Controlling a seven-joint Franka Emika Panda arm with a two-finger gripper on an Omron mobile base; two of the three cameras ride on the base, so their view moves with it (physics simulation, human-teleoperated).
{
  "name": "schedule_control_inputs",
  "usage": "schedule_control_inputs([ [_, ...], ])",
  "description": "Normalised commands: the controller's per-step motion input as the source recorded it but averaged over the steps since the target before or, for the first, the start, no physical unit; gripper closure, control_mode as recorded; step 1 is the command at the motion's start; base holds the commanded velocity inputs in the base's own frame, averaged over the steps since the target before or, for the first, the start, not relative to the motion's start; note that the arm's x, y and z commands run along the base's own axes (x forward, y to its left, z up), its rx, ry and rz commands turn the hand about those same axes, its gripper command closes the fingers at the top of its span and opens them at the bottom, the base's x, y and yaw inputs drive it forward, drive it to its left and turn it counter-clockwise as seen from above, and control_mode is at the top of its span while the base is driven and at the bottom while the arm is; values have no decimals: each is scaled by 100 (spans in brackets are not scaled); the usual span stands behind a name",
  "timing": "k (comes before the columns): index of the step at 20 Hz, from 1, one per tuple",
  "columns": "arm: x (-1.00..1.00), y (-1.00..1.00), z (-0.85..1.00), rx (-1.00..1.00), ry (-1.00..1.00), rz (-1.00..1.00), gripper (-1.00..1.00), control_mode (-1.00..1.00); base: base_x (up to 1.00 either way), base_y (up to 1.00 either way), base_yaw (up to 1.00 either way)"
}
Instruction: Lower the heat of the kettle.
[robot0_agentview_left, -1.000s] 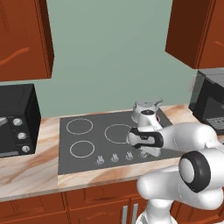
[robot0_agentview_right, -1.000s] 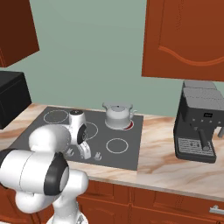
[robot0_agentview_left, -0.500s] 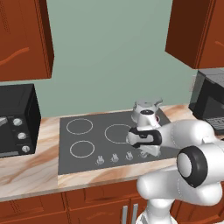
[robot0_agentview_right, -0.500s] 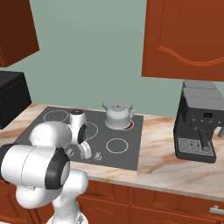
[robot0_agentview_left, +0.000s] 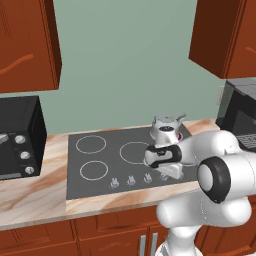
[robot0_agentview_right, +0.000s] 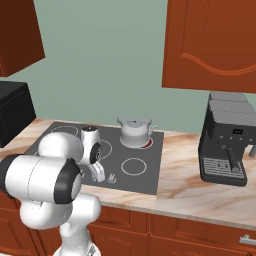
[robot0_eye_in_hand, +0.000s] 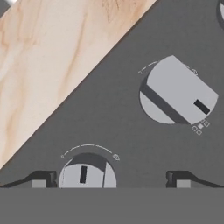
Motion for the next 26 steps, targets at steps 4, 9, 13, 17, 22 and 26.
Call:
schedule_control_inputs([
  [4,0,-1,0,0,0,0,100,-100,0,0,0],
  [9,0,0,0,0,0,0,100,-100,0,0,0],
  [13,0,0,0,0,0,0,100,-100,0,0,0],
  [17,0,-3,0,3,0,-4,100,-100,0,0,0],
  [22,0,-1,0,3,0,-9,100,-100,0,0,0],
  [26,0,0,0,0,0,-16,100,-100,0,0,0],
])
